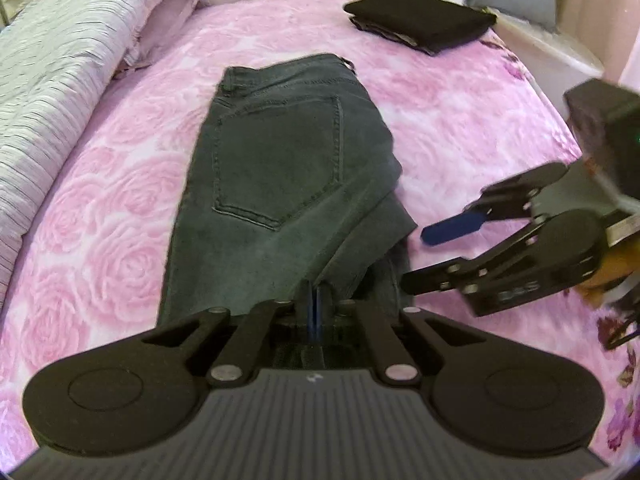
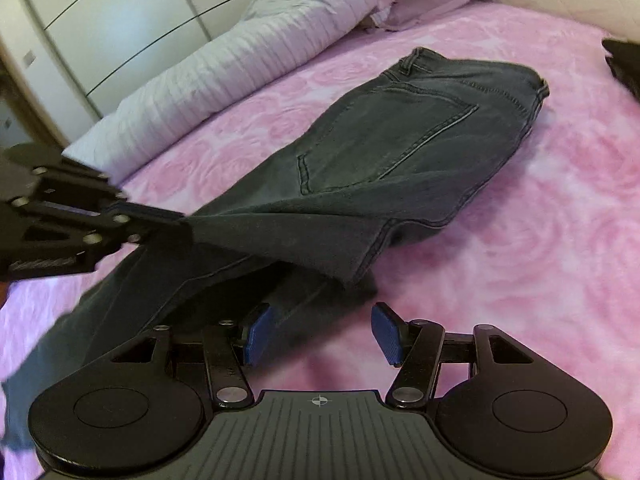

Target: Fold clothes

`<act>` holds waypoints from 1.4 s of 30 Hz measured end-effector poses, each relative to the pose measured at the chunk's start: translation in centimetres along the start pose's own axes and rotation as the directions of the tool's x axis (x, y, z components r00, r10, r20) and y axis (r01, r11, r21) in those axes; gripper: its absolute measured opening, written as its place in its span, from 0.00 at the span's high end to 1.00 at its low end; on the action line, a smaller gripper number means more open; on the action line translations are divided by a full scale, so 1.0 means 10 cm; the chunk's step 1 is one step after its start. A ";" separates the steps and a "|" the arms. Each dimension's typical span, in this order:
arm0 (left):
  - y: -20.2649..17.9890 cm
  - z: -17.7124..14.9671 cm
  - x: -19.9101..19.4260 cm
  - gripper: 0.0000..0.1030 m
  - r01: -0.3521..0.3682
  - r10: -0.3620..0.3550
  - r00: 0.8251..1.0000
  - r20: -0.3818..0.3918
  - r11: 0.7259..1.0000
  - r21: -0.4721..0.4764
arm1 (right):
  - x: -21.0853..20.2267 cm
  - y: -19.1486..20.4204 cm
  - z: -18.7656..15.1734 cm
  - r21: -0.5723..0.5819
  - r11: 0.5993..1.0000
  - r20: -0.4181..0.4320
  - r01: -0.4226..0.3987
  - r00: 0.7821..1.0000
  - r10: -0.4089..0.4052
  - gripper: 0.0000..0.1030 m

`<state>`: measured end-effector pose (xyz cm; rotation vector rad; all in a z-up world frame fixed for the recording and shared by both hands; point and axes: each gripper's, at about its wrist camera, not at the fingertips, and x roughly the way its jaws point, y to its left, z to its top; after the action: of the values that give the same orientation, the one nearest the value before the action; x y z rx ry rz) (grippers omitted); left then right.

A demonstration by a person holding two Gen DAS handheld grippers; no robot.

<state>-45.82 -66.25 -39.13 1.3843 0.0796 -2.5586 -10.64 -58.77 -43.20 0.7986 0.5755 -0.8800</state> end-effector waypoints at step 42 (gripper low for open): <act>-0.41 -0.24 0.18 0.89 0.107 -0.109 0.989 -0.099 0.994 -0.025 | 0.30 -0.34 0.45 -0.216 0.973 -0.130 0.075 0.986 -0.105 0.91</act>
<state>-45.72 -62.21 -42.26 1.5411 0.2014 -2.5654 -11.36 -65.08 -43.98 0.6481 0.8209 -0.8335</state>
